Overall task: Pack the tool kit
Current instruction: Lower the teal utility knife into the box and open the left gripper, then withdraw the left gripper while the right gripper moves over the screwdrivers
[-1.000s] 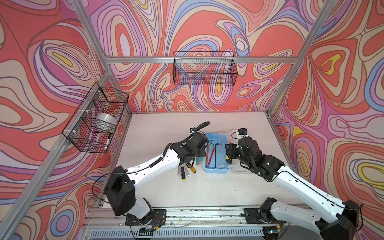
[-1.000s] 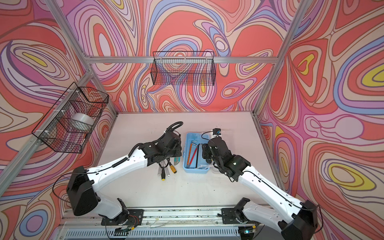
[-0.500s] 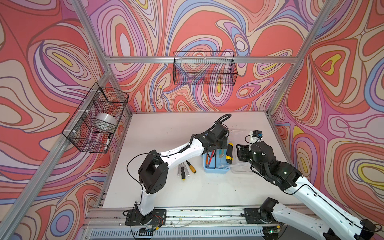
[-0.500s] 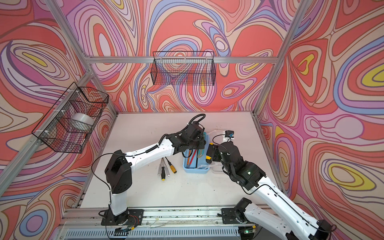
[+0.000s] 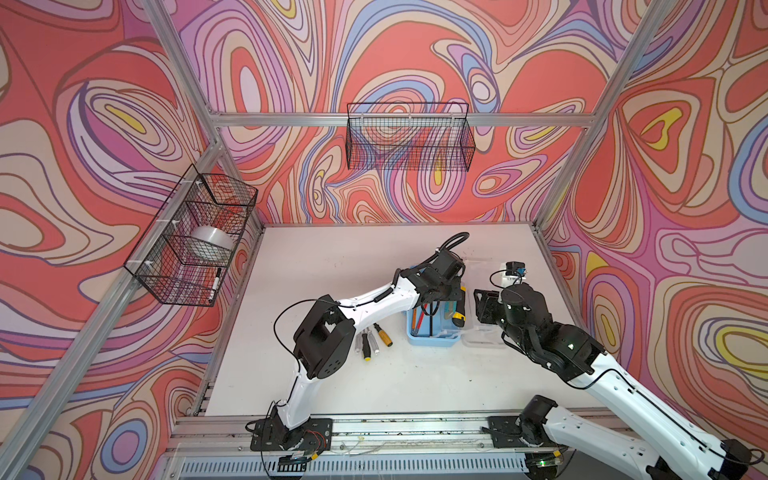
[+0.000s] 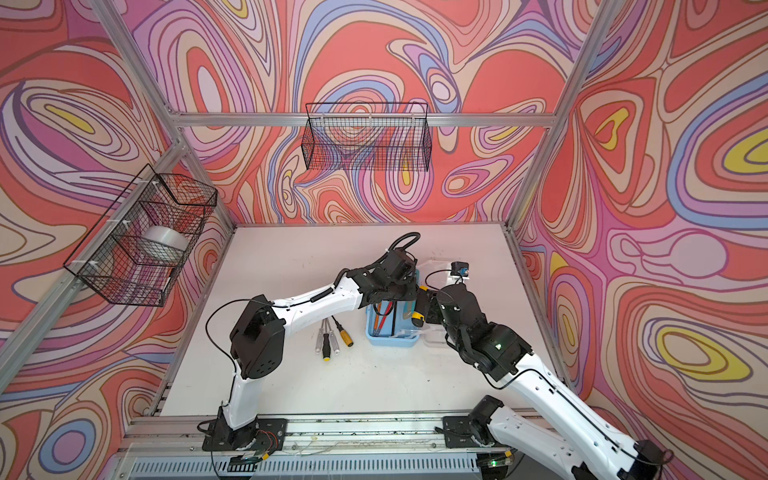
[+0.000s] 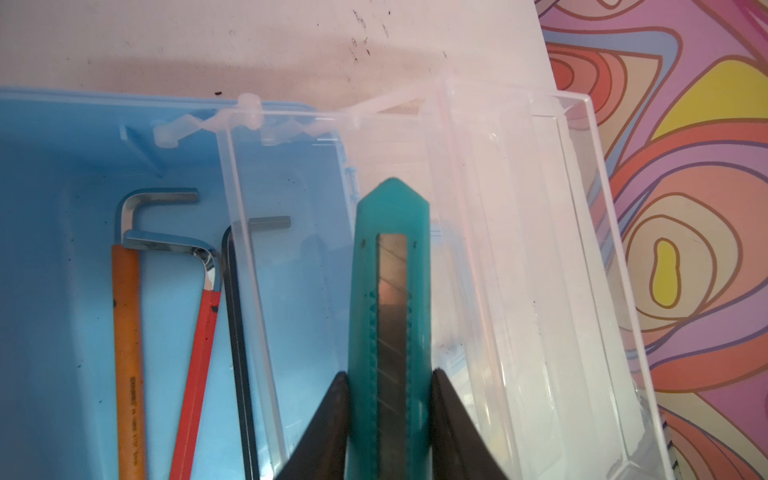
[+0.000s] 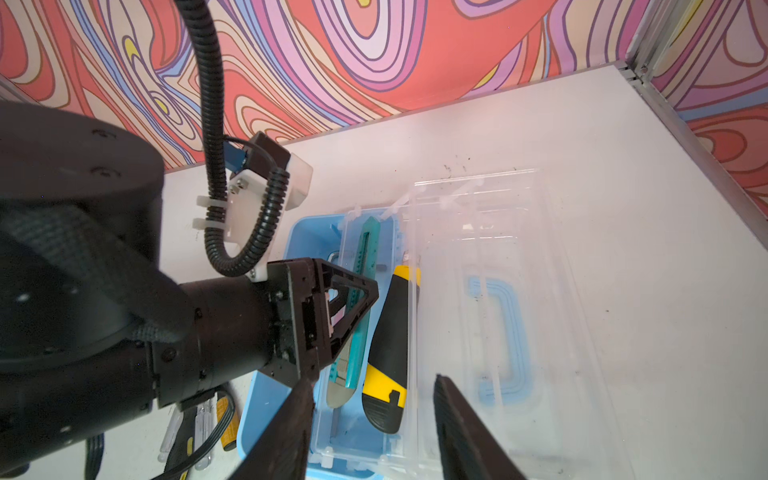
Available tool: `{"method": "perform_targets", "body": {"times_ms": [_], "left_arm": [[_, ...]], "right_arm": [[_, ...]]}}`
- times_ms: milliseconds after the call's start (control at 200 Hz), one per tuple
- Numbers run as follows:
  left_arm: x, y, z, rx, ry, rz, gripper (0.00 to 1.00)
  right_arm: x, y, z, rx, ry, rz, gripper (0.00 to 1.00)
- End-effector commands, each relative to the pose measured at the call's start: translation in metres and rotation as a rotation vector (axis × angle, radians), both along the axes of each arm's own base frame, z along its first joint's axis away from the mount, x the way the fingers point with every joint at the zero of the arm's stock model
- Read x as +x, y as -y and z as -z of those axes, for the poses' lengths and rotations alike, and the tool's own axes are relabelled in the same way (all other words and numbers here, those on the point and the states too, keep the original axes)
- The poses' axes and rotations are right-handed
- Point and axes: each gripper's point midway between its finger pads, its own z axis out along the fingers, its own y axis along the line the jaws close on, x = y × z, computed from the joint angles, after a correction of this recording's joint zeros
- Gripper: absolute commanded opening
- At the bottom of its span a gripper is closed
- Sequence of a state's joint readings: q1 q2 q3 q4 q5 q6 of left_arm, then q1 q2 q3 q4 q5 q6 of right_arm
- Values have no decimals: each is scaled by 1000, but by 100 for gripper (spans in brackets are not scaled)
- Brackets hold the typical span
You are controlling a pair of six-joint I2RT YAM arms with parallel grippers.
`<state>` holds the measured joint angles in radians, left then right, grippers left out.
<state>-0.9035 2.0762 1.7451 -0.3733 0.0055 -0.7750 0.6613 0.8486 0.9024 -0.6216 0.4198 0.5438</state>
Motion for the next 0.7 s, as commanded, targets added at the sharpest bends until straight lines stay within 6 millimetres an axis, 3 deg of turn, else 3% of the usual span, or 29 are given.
{"method": "perform_targets", "body": {"times_ms": [0,170,366,506,696], "left_arm": [[2,2,5,11,-16,-9,39],[1,0,7,17,-16,-14,43],[2,-7,-14,15,43,-10,47],[1,-23,-39,7,129,-26,64],[-6,-61,-65,94,204,-63,93]], "right_arm": [[1,2,9,-11,-17,11,50],[3,-1,12,-13,-27,3,50],[3,-6,8,-7,-27,-17,50],[3,-9,8,3,-32,-34,50],[5,-24,13,32,-51,-89,49]]}}
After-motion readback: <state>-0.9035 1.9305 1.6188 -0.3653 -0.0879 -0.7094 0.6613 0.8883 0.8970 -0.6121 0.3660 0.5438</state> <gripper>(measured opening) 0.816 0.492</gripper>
